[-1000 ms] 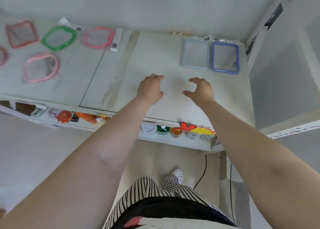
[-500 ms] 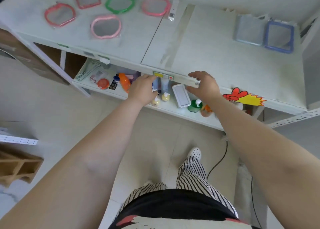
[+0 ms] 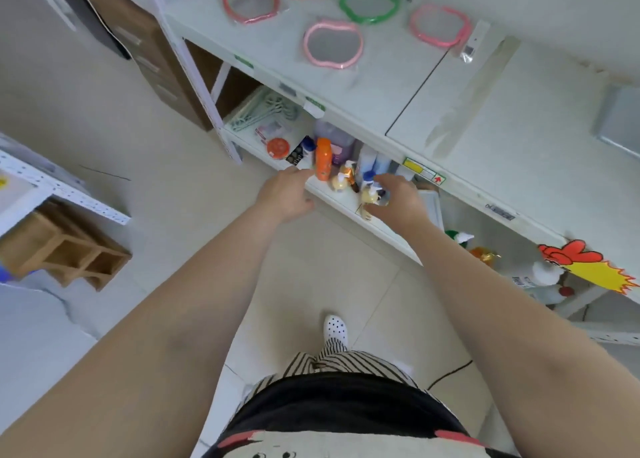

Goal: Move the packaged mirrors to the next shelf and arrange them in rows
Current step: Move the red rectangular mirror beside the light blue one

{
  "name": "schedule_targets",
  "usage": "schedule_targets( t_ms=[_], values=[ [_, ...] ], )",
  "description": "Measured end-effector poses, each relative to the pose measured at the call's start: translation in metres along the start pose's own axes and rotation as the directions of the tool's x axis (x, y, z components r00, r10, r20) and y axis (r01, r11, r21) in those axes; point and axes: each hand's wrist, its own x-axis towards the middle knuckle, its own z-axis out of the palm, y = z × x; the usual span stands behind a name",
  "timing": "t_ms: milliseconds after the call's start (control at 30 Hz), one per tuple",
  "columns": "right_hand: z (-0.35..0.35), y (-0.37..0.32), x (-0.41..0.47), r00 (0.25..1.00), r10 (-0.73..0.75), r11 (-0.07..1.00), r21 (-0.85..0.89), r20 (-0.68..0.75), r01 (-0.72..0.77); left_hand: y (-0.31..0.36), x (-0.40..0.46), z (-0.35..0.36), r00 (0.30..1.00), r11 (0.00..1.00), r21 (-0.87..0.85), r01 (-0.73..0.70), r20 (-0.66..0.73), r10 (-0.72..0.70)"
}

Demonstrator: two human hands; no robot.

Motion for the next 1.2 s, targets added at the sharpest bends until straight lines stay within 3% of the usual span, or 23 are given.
schedule_targets(
  t_ms=[300,533,900,1200],
  values=[
    [0.019,-0.095,0.078,0.980,-0.194,0.980,-0.040,0.052,0.196,-0.066,0.029,-0.050,0.993,0.998,-0.013,0.068,-0.099,-0.069],
    [0.037,-0.160,0.134,0.991,-0.129,0.986,-0.103,0.023,0.131,-0.127,0.085,-0.089,0.994,0.998,0.046,-0.031,-0.103,0.036],
    [0.068,-0.241,0.193,0.994,0.095,0.995,-0.007,-0.060,-0.096,-0.232,0.166,-0.174,0.981,0.970,0.156,-0.188,-0.028,0.194],
    [0.048,-0.265,0.282,0.990,0.062,0.996,-0.058,-0.126,-0.070,-0.235,0.260,-0.204,0.955,0.944,0.164,-0.285,-0.039,0.295]
  ],
)
